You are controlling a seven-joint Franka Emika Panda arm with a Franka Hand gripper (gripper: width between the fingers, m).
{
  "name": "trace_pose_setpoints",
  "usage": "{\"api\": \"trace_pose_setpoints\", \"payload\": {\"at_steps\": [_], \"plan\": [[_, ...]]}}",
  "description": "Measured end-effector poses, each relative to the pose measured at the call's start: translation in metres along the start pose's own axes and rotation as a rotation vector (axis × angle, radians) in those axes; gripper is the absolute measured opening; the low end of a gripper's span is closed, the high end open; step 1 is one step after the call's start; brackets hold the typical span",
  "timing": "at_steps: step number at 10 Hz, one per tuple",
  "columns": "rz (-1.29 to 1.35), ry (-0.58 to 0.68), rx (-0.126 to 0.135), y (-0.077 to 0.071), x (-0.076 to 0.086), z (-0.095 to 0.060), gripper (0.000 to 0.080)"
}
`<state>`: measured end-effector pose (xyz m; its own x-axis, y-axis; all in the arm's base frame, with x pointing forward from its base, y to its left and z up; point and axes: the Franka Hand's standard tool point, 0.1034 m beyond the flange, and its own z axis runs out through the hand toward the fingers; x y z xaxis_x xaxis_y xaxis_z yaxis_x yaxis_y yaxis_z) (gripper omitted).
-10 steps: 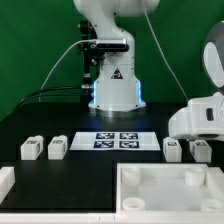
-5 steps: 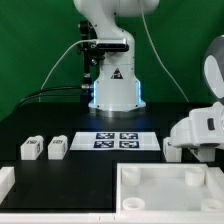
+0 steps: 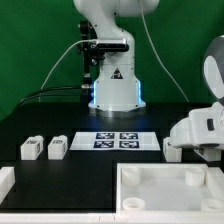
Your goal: Assemble one leg
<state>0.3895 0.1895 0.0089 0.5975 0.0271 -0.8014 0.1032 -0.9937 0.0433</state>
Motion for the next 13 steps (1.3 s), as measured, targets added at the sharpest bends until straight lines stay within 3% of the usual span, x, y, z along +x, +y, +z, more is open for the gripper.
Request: {"api": "trace_pose_setpoints", "payload": {"at_steps": [1, 9, 11, 13], "plan": [[0.000, 0.000, 0.000, 0.000, 0.000, 0.000, 0.0290], [-0.001, 0.000, 0.001, 0.001, 0.000, -0.001, 0.0290], [-0.037, 0.047, 0.008, 0.021, -0.008, -0.029, 0.0290], [-0.040, 0.047, 0.013, 0.039, -0.030, -0.061, 0.0290]]}}
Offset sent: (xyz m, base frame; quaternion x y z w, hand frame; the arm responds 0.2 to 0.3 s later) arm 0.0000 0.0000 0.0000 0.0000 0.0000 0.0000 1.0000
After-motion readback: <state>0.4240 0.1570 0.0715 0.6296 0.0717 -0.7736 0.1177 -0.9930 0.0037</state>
